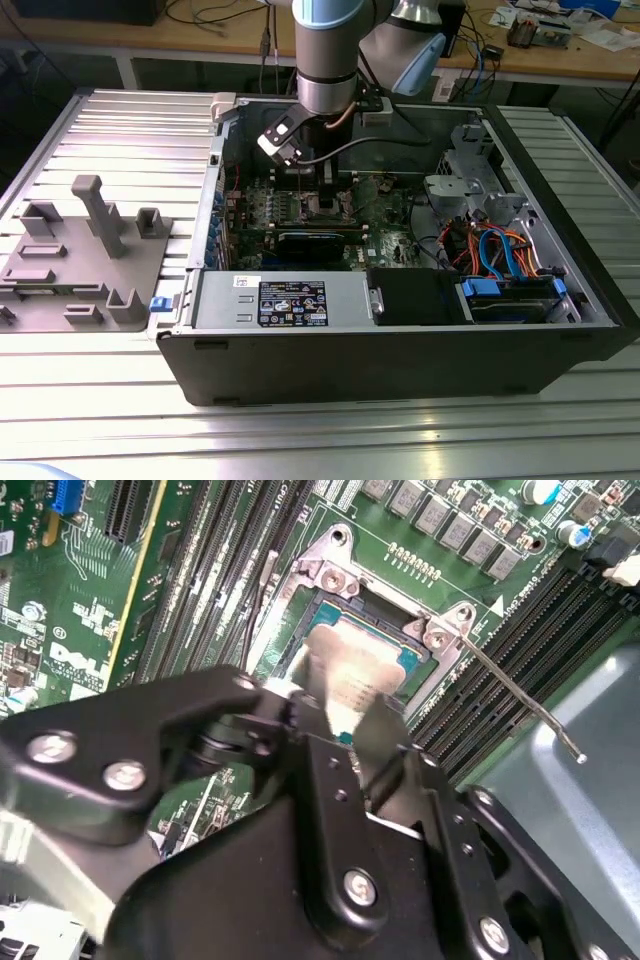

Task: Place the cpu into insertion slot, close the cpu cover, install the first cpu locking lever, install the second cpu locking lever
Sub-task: 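Place the cpu into insertion slot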

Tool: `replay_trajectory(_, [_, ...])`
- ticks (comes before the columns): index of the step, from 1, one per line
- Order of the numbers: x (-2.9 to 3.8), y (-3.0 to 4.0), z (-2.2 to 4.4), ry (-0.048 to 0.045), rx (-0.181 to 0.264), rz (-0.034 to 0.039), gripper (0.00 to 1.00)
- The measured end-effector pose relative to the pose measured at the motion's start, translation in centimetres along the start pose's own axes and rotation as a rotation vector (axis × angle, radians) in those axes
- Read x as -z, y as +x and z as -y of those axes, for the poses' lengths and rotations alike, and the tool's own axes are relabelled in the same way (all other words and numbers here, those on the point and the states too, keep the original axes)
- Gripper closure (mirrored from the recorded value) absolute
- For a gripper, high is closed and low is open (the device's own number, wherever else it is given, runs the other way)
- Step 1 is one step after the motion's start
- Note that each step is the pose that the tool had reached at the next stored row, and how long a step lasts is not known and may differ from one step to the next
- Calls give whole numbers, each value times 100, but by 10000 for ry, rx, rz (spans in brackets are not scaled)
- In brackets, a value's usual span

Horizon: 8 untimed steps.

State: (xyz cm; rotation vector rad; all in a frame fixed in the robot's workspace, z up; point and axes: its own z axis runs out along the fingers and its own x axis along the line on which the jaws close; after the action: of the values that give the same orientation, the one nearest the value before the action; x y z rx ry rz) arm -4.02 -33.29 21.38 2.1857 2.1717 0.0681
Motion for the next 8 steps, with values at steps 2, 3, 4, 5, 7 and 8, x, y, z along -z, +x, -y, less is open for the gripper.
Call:
replay_trajectory(2, [0, 0, 0, 1, 0, 1, 71])
replay_trajectory(3, [0, 0, 0, 1, 0, 1, 77])
replay_trajectory(4, [0, 0, 0, 2, 0, 1, 77])
replay_trajectory(5, [0, 0, 0, 2, 0, 1, 83])
replay_trajectory(7, [0, 0, 0, 3, 0, 1, 89])
replay_trajectory(8, [1, 0, 0, 4, 0, 1, 89])
